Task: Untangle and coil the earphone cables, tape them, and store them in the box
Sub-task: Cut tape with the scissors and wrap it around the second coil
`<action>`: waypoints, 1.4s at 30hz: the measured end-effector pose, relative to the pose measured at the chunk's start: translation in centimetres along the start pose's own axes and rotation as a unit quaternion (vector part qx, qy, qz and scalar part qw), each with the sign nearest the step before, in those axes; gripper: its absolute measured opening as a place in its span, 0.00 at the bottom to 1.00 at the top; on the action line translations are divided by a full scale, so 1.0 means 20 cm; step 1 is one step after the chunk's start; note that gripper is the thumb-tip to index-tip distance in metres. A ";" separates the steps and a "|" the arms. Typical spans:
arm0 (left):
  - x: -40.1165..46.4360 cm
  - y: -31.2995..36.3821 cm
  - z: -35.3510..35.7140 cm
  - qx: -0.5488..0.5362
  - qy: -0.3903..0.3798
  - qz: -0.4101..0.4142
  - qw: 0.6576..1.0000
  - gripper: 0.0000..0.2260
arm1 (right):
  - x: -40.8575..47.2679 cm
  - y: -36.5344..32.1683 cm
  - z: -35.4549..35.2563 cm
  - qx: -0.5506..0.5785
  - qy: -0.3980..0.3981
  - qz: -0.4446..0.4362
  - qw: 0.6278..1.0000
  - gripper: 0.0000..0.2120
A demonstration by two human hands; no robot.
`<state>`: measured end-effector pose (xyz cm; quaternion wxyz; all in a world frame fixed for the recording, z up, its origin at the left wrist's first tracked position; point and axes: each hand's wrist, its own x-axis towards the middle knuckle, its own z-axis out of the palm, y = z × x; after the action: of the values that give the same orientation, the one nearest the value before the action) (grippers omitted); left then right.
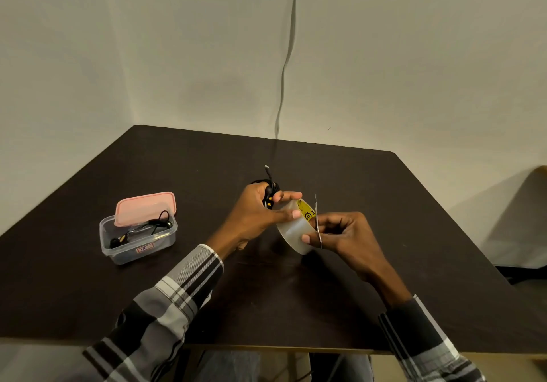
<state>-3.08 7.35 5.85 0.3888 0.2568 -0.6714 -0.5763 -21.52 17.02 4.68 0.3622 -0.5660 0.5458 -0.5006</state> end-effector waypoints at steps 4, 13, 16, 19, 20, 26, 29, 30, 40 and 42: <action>-0.01 -0.02 0.01 0.039 -0.007 0.002 0.999 0.16 | 0.01 0.01 0.01 0.021 0.032 0.018 0.999 0.07; -0.05 -0.04 0.05 0.210 -0.002 0.015 0.978 0.21 | 0.06 -0.05 0.02 0.079 0.096 0.129 0.984 0.13; -0.02 -0.05 0.02 0.220 0.020 0.015 0.975 0.20 | 0.06 -0.04 0.01 0.077 0.067 0.129 0.986 0.11; 0.00 -0.04 -0.02 0.223 0.043 0.013 0.974 0.19 | 0.05 -0.02 -0.02 0.089 0.016 0.121 0.989 0.15; 0.01 -0.04 -0.02 0.223 0.053 0.016 0.973 0.19 | 0.04 -0.01 -0.02 0.081 0.002 0.119 0.990 0.16; -0.03 -0.01 0.01 0.272 0.064 0.043 0.959 0.19 | 0.05 0.01 0.01 0.032 -0.002 0.086 0.996 0.14; -0.02 -0.02 0.00 0.272 0.053 0.048 0.960 0.21 | 0.05 -0.01 0.00 0.027 -0.016 0.076 0.997 0.14; -0.02 -0.02 0.00 0.277 0.051 0.046 0.958 0.22 | 0.05 -0.02 0.00 0.024 -0.020 0.073 0.997 0.14; -0.01 0.00 -0.02 0.169 0.060 0.008 0.984 0.23 | 0.04 0.00 -0.03 -0.009 -0.064 0.048 0.997 0.13; -0.01 0.00 -0.01 0.149 0.064 0.002 0.987 0.22 | 0.03 -0.01 -0.03 -0.019 -0.082 0.044 0.996 0.13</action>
<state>-2.79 7.31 5.88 0.3894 0.3476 -0.7239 -0.4511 -22.10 16.49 5.18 0.4165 -0.5871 0.5482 -0.4258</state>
